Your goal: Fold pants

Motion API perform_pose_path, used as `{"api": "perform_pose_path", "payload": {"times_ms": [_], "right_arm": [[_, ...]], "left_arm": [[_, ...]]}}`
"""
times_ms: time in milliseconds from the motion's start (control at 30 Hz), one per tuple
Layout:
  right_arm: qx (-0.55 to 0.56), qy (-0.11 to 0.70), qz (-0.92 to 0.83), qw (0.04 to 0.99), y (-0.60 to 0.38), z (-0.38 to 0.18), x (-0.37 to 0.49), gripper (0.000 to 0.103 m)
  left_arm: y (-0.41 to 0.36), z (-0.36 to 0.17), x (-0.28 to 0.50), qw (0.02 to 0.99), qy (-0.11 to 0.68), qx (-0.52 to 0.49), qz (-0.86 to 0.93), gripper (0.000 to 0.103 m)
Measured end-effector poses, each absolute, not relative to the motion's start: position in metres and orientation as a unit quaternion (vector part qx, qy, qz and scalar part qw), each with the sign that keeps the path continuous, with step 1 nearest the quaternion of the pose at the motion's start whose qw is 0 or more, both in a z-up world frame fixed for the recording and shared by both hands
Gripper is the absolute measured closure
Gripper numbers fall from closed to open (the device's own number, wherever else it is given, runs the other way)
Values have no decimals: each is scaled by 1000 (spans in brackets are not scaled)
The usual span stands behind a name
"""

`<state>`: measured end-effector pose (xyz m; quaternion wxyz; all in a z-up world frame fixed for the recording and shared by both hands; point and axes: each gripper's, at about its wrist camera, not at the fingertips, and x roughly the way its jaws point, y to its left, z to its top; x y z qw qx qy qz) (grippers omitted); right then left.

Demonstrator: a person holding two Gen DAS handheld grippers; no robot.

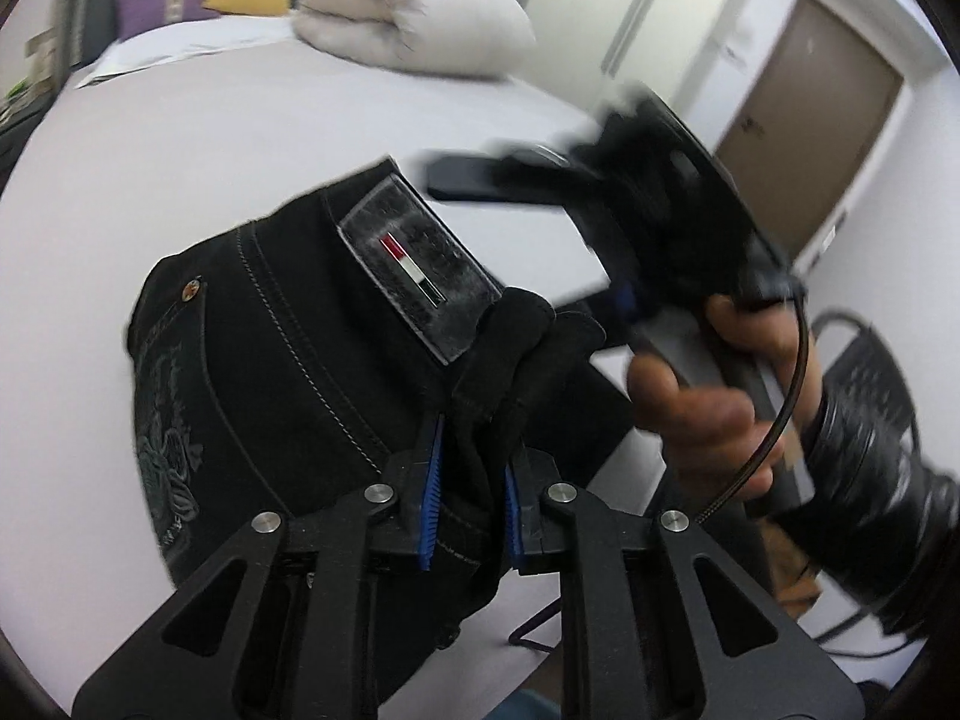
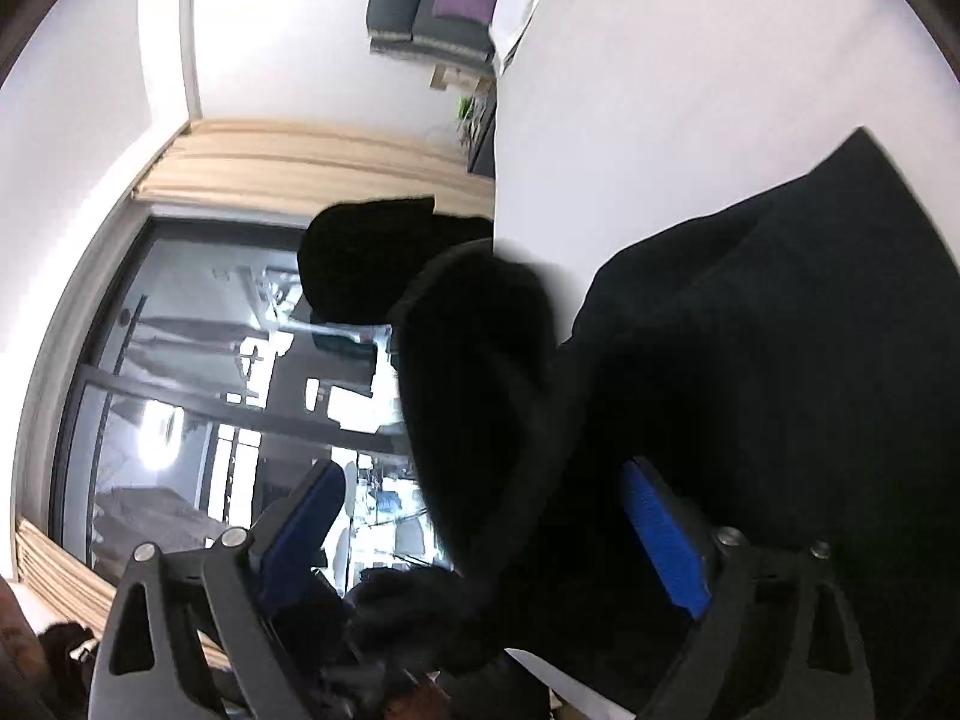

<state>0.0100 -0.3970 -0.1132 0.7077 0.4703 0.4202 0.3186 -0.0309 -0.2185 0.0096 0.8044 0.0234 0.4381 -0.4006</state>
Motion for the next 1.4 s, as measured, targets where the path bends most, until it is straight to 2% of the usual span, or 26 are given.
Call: {"api": "perform_pose_path", "payload": {"times_ms": [33,100,167,200,233,467,800,1167,1400], "right_arm": [[457,433,310,712,-396,-117,14,10],[432,464,282,720,-401,-125,17,30],[419,489,248,723,-409,-139,19,72],[421,492,238,724,-413,-144,18,80],[426,490,234,724,-417,-149,16,82],[377,464,213,773,-418,-130,-11,86],[360,441,212,794,-459,-89,-30,87],[425,466,185,754,-498,-161,-54,88],[426,465,193,751,-499,-164,-60,88]], "left_arm": [[-233,2,-30,800,445,30,-401,88],[-244,-7,-29,796,455,35,-398,88],[-250,-11,-27,795,459,35,-396,88],[-254,-11,-25,794,459,37,-397,88],[-259,-12,-24,793,460,39,-397,89],[-256,-19,-18,788,463,45,-403,89],[-314,-4,-20,793,426,57,-431,90],[-365,-58,-15,767,457,95,-439,90],[-359,-63,-15,766,462,75,-442,88]]}}
